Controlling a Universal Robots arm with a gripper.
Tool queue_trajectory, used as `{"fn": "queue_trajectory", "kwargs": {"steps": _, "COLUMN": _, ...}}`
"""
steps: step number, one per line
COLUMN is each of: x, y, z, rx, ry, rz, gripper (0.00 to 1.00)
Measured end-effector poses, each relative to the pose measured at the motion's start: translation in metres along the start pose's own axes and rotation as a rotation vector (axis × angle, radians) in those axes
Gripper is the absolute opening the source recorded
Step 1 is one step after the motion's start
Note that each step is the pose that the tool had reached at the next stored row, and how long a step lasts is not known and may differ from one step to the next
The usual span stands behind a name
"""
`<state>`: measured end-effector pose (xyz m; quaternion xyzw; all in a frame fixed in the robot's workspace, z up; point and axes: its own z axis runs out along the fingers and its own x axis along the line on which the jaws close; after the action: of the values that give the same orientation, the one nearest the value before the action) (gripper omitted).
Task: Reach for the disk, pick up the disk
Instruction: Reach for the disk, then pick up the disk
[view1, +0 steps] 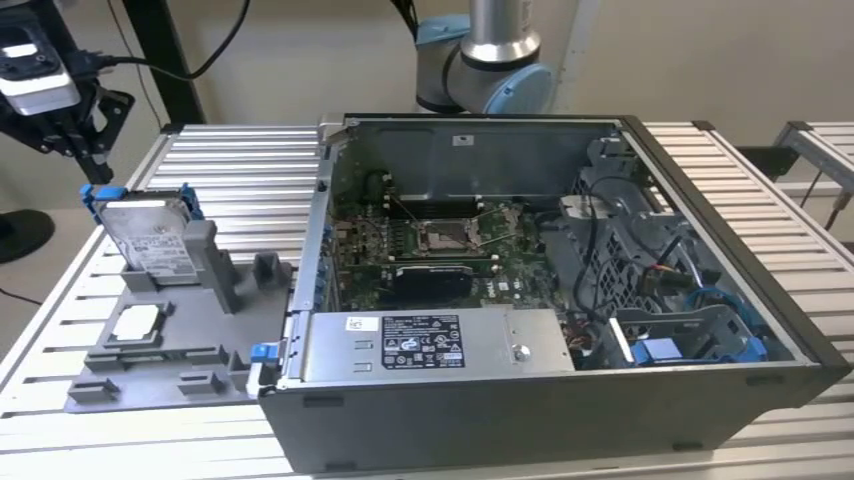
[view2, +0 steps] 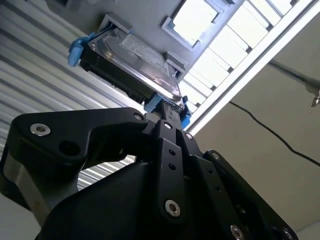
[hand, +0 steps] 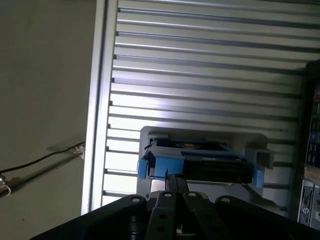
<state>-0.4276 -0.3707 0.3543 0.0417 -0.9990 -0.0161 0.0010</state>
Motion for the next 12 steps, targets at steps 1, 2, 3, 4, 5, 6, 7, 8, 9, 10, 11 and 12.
{"fn": "queue_trajectory", "kwargs": {"steps": 1, "x": 0.0000, "y": 0.0000, "z": 0.0000, "rx": 0.0000, "ry": 0.0003, "rz": -0.009, "gripper": 0.00}}
{"fn": "queue_trajectory", "kwargs": {"steps": 2, "x": 0.0000, "y": 0.0000, "z": 0.0000, "rx": 0.0001, "ry": 0.0005, "rz": -0.016, "gripper": 0.00}}
{"fn": "queue_trajectory", "kwargs": {"steps": 3, "x": 0.0000, "y": 0.0000, "z": 0.0000, "rx": 0.0001, "ry": 0.0008, "rz": -0.024, "gripper": 0.00}}
{"fn": "queue_trajectory", "kwargs": {"steps": 4, "x": 0.0000, "y": 0.0000, "z": 0.0000, "rx": 0.0003, "ry": 0.0011, "rz": -0.031, "gripper": 0.00}}
{"fn": "queue_trajectory", "kwargs": {"steps": 5, "x": -0.0001, "y": 0.0000, "z": 0.0000, "rx": 0.0007, "ry": 0.0014, "rz": -0.039, "gripper": 0.00}}
{"fn": "queue_trajectory", "kwargs": {"steps": 6, "x": -0.0001, "y": -0.0001, "z": 0.0000, "rx": 0.0009, "ry": 0.0016, "rz": -0.047, "gripper": 0.00}}
{"fn": "queue_trajectory", "kwargs": {"steps": 7, "x": 0.0000, "y": -0.0001, "z": 0.0000, "rx": 0.0011, "ry": 0.0018, "rz": -0.054, "gripper": 0.00}}
{"fn": "queue_trajectory", "kwargs": {"steps": 8, "x": 0.0000, "y": -0.0001, "z": 0.0000, "rx": 0.0012, "ry": 0.0021, "rz": -0.062, "gripper": 0.00}}
{"fn": "queue_trajectory", "kwargs": {"steps": 9, "x": 0.0000, "y": 0.0000, "z": 0.0000, "rx": 0.0013, "ry": 0.0023, "rz": -0.070, "gripper": 0.00}}
{"fn": "queue_trajectory", "kwargs": {"steps": 10, "x": 0.0000, "y": 0.0000, "z": 0.0000, "rx": 0.0013, "ry": 0.0027, "rz": -0.079, "gripper": 0.00}}
{"fn": "queue_trajectory", "kwargs": {"steps": 11, "x": 0.0000, "y": 0.0000, "z": 0.0000, "rx": 0.0013, "ry": 0.0030, "rz": -0.088, "gripper": 0.00}}
{"fn": "queue_trajectory", "kwargs": {"steps": 12, "x": 0.0000, "y": 0.0000, "z": 0.0000, "rx": 0.0013, "ry": 0.0032, "rz": -0.096, "gripper": 0.00}}
